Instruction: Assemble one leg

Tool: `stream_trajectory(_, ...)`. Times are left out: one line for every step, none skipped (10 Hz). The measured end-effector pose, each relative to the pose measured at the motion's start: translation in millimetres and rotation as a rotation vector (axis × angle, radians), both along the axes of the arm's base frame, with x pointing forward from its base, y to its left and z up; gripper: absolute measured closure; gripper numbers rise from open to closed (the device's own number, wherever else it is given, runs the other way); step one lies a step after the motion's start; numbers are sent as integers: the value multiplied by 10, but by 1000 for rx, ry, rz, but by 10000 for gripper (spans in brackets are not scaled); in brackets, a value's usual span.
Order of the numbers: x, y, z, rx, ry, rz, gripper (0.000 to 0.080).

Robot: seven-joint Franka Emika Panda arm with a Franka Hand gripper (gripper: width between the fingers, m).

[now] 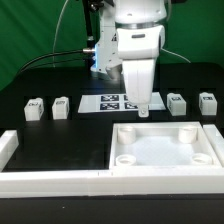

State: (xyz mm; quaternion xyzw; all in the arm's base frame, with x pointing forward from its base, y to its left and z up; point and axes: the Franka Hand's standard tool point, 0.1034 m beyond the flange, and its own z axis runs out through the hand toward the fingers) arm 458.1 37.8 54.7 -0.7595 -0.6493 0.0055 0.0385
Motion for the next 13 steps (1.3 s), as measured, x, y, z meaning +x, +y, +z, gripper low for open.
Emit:
stream_trajectory(-3, 10, -23, -1, 6, -43, 150)
stream_trajectory(-3, 9, -36, 0, 8, -43, 150)
stream_trajectory(-4, 11, -37, -1, 11, -74, 150)
stream_trajectory(-5, 19, -37, -8, 18, -212, 150)
stream_trajectory(-6, 18, -38, -11, 21, -262, 150)
stream_trajectory(-7, 22, -38, -14, 29, -395, 150)
stream_trajectory(-7, 1, -46, -9, 26, -546, 150)
stream_trajectory(-31, 6, -56, -7, 32, -689, 150)
stream_trajectory(-68, 24, -65, -6, 38, -803, 150)
stream_trajectory(-113, 59, -70, -9, 54, -982, 150)
stream_trajectory(-163, 116, -75, -9, 64, -1163, 150)
stream_trajectory(-240, 196, -85, -12, 70, -1287, 150)
stream_trajectory(-307, 259, -101, -16, 73, -1298, 150)
